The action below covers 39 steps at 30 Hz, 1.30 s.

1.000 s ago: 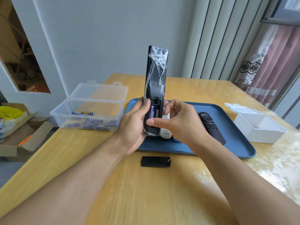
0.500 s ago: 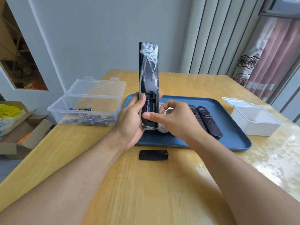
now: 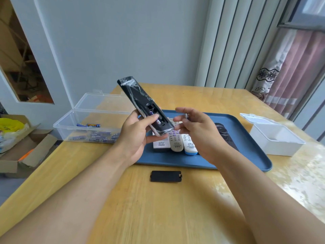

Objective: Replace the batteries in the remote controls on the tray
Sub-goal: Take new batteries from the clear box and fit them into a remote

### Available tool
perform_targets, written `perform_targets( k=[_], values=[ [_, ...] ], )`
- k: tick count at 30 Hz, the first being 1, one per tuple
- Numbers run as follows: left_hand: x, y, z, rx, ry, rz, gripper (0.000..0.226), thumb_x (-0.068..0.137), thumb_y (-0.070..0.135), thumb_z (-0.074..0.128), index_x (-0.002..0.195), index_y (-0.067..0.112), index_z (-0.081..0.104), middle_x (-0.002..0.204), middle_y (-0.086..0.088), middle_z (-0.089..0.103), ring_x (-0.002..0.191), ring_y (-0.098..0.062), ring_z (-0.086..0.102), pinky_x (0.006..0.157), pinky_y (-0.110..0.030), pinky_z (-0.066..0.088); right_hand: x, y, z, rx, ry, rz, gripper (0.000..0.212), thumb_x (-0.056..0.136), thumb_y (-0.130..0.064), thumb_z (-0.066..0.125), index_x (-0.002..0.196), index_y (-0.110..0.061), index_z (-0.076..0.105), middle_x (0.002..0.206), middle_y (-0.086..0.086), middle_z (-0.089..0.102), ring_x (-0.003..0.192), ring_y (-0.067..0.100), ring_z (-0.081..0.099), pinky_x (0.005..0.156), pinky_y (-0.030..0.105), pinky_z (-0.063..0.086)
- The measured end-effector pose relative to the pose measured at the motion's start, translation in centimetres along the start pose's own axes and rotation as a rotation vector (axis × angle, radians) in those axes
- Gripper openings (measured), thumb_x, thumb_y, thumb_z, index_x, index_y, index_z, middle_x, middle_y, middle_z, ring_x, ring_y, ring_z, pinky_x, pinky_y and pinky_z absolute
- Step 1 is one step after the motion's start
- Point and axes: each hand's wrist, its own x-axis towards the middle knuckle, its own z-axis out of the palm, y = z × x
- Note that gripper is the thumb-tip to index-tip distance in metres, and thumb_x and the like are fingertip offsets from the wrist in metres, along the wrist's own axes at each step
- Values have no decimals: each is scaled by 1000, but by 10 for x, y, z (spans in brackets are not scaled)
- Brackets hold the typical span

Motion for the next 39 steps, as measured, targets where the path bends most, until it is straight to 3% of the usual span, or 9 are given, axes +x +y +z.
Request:
perform_targets(
  k=[3, 8, 15, 23, 27, 29, 33, 37, 39],
  values=[
    [-1, 0, 1, 41, -42, 12, 37, 93, -6, 57, 128, 7, 53, 125, -17, 68, 97, -32, 73, 71, -53, 60, 0, 1, -2, -18, -5, -132, 16, 104, -6, 50, 115, -17, 52, 107, -4, 76, 92, 16, 72, 79, 24, 52],
    [-5, 0, 3, 100, -86, -7, 33, 96, -1, 55, 126, 13, 55, 121, -14, 70, 105, -37, 71, 64, -49, 59, 0, -2, -1, 76, -61, -190, 10, 98, -7, 61, 101, -15, 55, 115, -2, 75, 111, 8, 67, 90, 16, 50],
    [-11, 5, 8, 146, -73, -36, 37, 103, 45, 47, 126, 20, 63, 103, -5, 74, 76, -23, 70, 45, -31, 49, 2, -4, -7, 127, -83, -173, 21, 82, -26, 75, 100, -17, 71, 90, -6, 73, 78, 8, 63, 77, 26, 46],
    [-16, 6, 11, 169, -83, -41, 42, 104, 49, 42, 124, 20, 65, 93, -4, 73, 74, -24, 71, 43, -30, 49, -5, -3, -2, 47, -130, -220, 10, 93, -7, 67, 102, -12, 65, 96, 5, 78, 74, 4, 69, 70, 13, 50],
    [-19, 7, 14, 170, -85, -63, 36, 105, 47, 41, 113, 24, 68, 90, -3, 74, 77, -26, 72, 42, -31, 50, -4, 1, 1, -81, -96, -289, 12, 87, -18, 77, 96, -20, 70, 95, 7, 78, 96, 28, 72, 93, 52, 54],
    [-21, 8, 15, 167, -91, -79, 35, 105, 46, 41, 111, 26, 68, 92, -4, 74, 83, -30, 73, 41, -31, 51, -5, 3, 3, -101, -70, -312, 11, 85, -20, 79, 92, -22, 71, 92, 7, 77, 95, 35, 70, 91, 59, 52],
    [-23, 8, 16, 165, -108, -98, 32, 105, 45, 42, 115, 26, 67, 101, -7, 75, 96, -38, 73, 42, -32, 53, -8, -1, 4, -120, -32, -341, 11, 83, -18, 81, 90, -20, 73, 87, 10, 75, 89, 40, 67, 84, 55, 55],
    [-24, 4, 18, 159, -142, -94, 28, 105, 43, 44, 113, 29, 66, 94, -1, 74, 88, -32, 74, 43, -35, 54, -8, 1, 6, -145, 4, -322, 11, 80, -21, 84, 87, -20, 76, 85, 14, 74, 80, 41, 66, 78, 48, 58],
    [-24, 3, 19, 155, -149, -92, 26, 104, 43, 45, 111, 31, 67, 92, 0, 74, 85, -28, 74, 44, -36, 55, -7, 1, 5, -169, 20, -299, 11, 79, -26, 85, 84, -21, 77, 80, 18, 69, 66, 32, 57, 65, 37, 55]
  ],
)
